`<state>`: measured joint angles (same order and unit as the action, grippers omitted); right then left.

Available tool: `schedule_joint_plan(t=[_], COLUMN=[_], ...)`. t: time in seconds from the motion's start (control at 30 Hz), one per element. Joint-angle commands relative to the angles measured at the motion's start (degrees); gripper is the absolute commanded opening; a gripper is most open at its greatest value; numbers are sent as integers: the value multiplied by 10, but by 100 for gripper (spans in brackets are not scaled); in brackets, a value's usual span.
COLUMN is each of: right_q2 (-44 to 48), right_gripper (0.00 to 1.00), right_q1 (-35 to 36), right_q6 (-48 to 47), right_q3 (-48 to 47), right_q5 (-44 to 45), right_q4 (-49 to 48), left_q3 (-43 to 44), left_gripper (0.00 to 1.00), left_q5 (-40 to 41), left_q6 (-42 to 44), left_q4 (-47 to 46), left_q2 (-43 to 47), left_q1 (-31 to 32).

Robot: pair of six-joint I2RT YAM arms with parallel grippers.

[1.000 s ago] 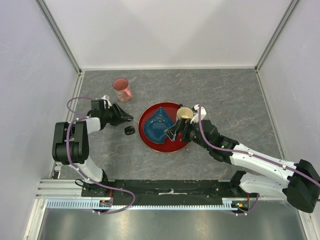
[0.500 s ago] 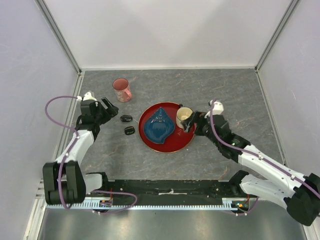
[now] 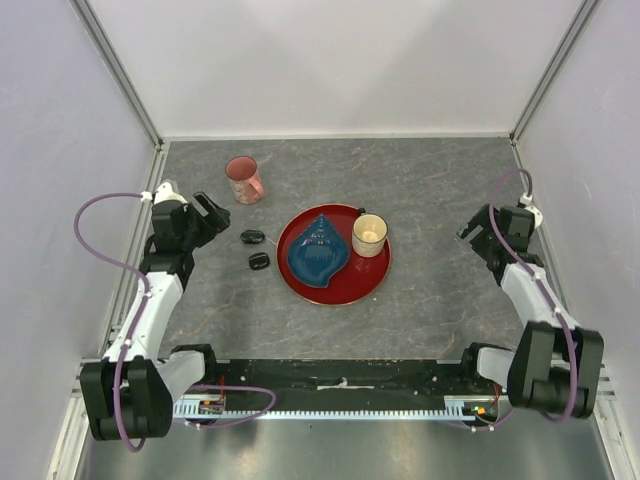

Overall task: Insert the wireless bluetooth earbuds into the charging case
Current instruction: Reset both arms

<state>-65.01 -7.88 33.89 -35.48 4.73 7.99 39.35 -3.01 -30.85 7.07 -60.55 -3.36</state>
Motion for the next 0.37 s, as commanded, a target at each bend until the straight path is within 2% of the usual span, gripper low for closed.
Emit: schedule_joint_plan(t=[0.0, 0.07, 0.1, 0.17, 0.2, 0.23, 0.27, 0.33], right_q2=[-66, -64, -57, -38, -39, -51, -61, -98], right_gripper=[98, 98, 98, 98, 98, 98, 98, 98], right_q1=[-53, -48, -41, 20, 75, 107, 127, 151], right_q6=[-33, -26, -16, -47, -99, -130, -158, -201], right_q3=[2, 19, 27, 61, 67, 74, 88, 104], right_q5=[-33, 18, 106, 202, 295, 339, 359, 358], right_q4=[-39, -75, -103, -198, -225, -280, -307, -380], left_q3=[-4, -5, -9, -17, -23, -24, -27, -38], left_gripper=[89, 89, 89, 89, 89, 89, 89, 89], left_q5=[48, 46, 47, 58, 58, 62, 82, 95], left_q6=[-21, -14, -9, 6, 18, 40, 47, 56], left_q4=[0, -1, -4, -28, -35, -40, -51, -66], left_q2=[31, 34, 34, 30, 29, 29, 32, 37], left_q1=[2, 8, 11, 20, 29, 28, 58, 69])
